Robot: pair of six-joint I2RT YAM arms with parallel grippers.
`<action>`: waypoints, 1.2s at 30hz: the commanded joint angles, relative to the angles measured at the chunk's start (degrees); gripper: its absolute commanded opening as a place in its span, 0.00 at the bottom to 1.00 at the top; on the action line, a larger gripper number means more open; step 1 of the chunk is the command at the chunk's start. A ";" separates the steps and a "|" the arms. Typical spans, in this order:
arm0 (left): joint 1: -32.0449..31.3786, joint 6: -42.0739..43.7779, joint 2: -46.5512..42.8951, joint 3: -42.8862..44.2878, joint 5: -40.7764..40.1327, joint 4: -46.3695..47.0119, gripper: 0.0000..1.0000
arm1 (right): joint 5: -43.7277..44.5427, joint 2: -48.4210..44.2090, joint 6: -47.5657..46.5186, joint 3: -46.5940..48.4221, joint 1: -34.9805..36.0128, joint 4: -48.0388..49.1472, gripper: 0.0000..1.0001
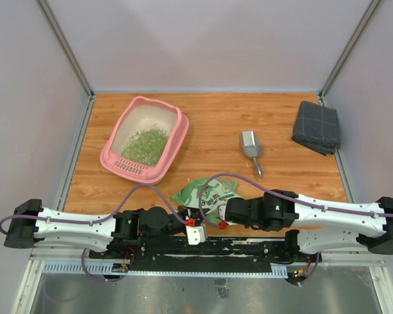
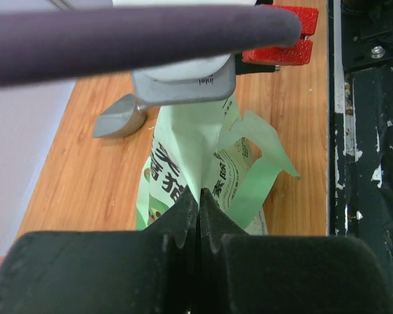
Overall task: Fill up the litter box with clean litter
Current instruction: Clamp the cat litter bag at the center of the board.
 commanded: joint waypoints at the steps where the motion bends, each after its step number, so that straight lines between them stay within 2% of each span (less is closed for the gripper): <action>1: -0.25 5.17 -0.18 3.04 4.36 11.48 0.00 | -4.40 2.27 -1.60 3.86 1.91 0.55 0.01; 5: -0.24 7.12 0.05 3.45 3.69 9.71 0.00 | -7.26 2.10 -1.43 9.09 1.91 -1.34 0.01; 12: -0.26 8.58 0.12 2.97 3.32 9.13 0.00 | -9.47 5.05 0.27 16.22 1.86 -10.82 0.01; 18: -0.27 8.70 0.58 3.01 3.27 9.22 0.00 | -9.45 12.99 0.12 20.24 1.90 -18.31 0.01; 24: -0.24 9.70 -0.03 2.19 4.72 10.10 0.00 | -7.29 18.83 0.81 24.69 1.69 -18.92 0.01; 36: -0.21 13.39 -2.64 0.25 7.13 10.93 0.00 | -10.56 23.99 0.78 27.34 -0.38 -18.85 0.01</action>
